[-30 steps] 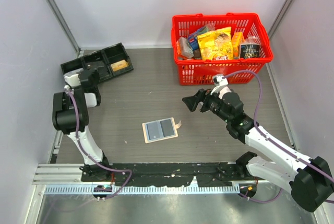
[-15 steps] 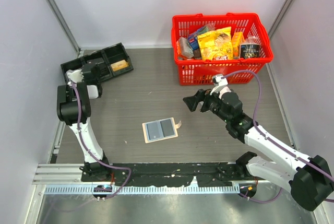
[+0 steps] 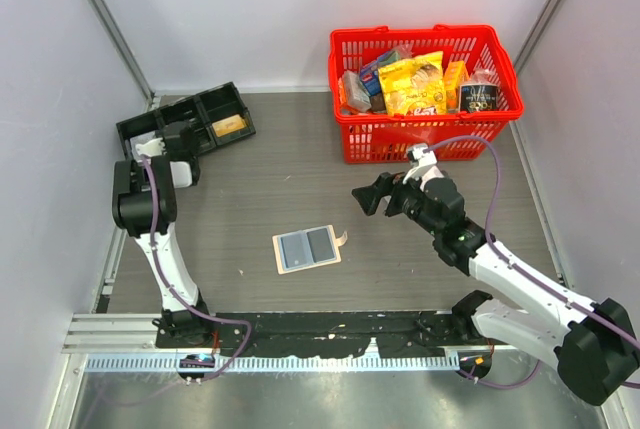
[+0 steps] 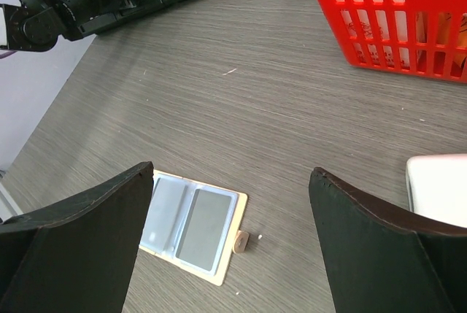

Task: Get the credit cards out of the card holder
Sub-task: Place the credit card in the storage box, then remove the credit card from the card holder.

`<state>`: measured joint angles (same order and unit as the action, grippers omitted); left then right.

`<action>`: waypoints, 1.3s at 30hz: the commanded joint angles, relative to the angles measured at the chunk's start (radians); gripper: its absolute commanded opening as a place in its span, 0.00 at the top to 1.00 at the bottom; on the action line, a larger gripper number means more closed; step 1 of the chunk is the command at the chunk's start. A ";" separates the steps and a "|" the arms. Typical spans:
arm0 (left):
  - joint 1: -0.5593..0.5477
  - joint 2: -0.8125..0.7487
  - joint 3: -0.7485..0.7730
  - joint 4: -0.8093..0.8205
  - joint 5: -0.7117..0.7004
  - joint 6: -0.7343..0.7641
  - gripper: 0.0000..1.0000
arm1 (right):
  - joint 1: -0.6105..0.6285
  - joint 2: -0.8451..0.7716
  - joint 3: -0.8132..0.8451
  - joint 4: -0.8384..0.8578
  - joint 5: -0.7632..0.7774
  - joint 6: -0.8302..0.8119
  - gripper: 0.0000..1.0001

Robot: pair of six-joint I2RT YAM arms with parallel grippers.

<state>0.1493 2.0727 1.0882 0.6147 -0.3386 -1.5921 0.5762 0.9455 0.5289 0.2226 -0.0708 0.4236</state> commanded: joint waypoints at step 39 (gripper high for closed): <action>-0.209 -1.480 -0.464 -1.128 0.443 0.945 0.08 | 0.451 0.476 0.419 -0.390 0.123 -0.158 0.17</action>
<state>-0.0578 0.6552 0.6556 -0.3328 0.0513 -0.7895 0.9466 1.3472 0.8425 -0.1600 -0.0639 0.3176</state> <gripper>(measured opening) 0.890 0.839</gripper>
